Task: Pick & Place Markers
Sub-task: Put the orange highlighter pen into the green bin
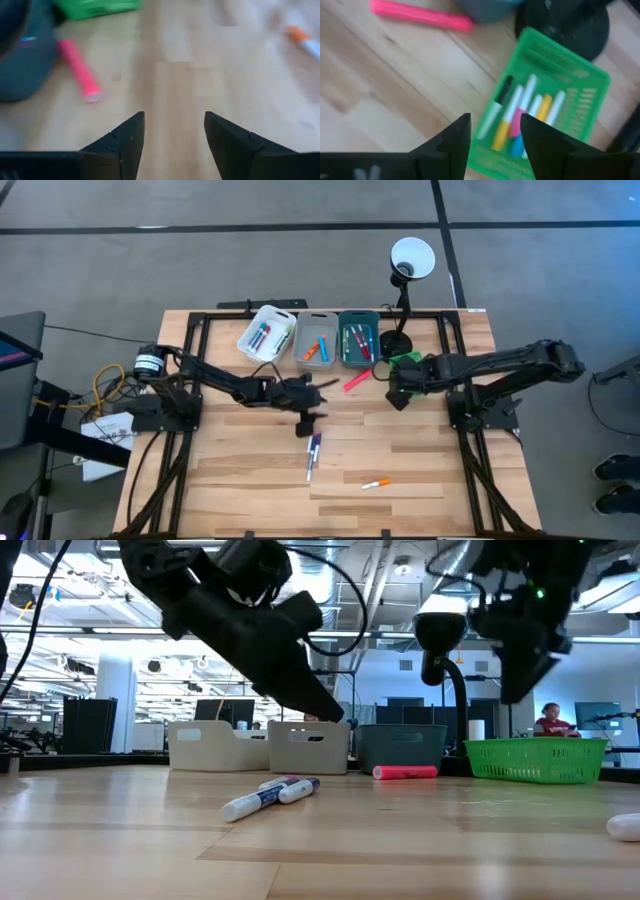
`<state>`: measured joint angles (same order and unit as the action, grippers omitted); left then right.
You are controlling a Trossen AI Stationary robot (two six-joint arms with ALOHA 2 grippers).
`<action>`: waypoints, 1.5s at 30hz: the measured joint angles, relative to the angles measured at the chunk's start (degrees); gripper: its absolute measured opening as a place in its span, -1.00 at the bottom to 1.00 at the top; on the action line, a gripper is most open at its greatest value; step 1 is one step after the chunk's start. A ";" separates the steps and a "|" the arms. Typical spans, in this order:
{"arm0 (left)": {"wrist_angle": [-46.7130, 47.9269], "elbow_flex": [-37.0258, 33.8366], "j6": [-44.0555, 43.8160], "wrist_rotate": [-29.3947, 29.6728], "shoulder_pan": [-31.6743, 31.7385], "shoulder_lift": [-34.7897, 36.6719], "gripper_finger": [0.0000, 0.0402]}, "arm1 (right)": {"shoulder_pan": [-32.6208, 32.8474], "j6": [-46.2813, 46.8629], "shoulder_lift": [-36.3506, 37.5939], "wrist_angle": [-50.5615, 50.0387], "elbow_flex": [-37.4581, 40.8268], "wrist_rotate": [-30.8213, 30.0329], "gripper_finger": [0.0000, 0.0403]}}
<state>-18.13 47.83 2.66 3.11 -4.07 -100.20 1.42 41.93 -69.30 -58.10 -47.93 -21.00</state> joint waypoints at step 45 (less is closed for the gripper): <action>0.05 -0.04 -15.15 17.89 -9.97 -0.02 -0.07 | 46.93 -6.37 -27.22 85.81 19.04 -2.37 -0.21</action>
<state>-18.09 47.79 -12.49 21.00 -14.04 -100.22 48.35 35.57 -96.52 27.71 -28.89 -23.37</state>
